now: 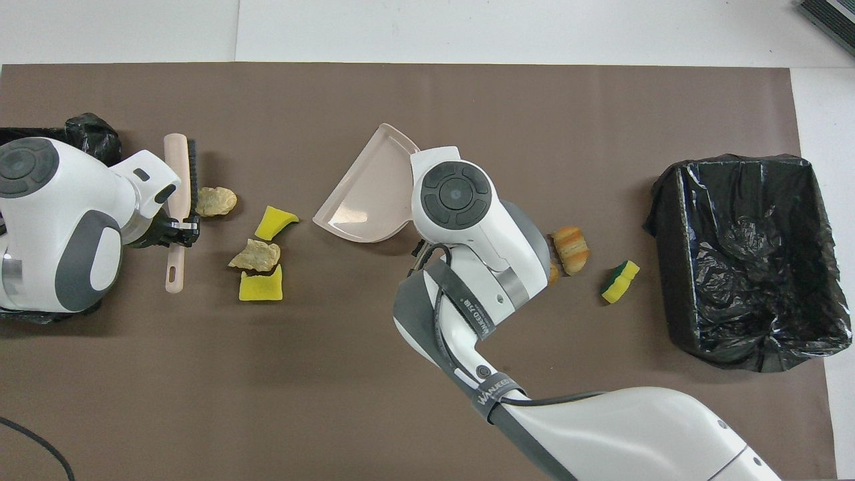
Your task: Sweep and dump trash in bin
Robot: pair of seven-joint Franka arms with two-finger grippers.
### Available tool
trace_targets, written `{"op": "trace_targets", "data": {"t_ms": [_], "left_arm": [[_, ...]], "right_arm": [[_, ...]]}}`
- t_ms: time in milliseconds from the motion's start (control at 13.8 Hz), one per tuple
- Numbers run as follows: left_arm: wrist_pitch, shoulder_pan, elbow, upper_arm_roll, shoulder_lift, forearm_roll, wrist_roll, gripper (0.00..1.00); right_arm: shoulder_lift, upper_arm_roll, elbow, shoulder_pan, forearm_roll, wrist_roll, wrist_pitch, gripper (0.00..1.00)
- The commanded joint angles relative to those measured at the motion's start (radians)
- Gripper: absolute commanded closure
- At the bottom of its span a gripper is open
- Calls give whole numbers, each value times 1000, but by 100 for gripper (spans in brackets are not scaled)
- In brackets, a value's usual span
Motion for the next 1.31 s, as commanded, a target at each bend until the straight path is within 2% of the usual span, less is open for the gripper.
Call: {"op": "trace_targets", "data": {"t_ms": [0, 218, 363, 509, 726, 1017, 1235], "left_arm": [[-23, -17, 12, 2, -4, 6, 11, 100], [-106, -55, -25, -1, -35, 5, -15, 100], [-81, -55, -76, -4, -58, 3, -91, 100], [-95, -78, -112, -8, -84, -11, -121, 100], [-101, -188, -128, -8, -101, -112, -234, 100], [-126, -271, -125, -11, -105, -152, -231, 100], [-133, -349, -125, -10, -115, -241, -234, 100]], "right_arm": [[-30, 12, -47, -40, 39, -328, -4, 100], [-40, 12, -60, -61, 60, -618, -50, 100], [-55, 12, -89, -66, 70, -711, -65, 100], [-76, 12, -137, -66, 70, -729, -51, 100], [-75, 12, -137, -74, 70, -739, -51, 100], [-75, 10, -136, -80, 70, -737, -53, 100], [-75, 10, -136, -81, 70, -737, -53, 100]]}}
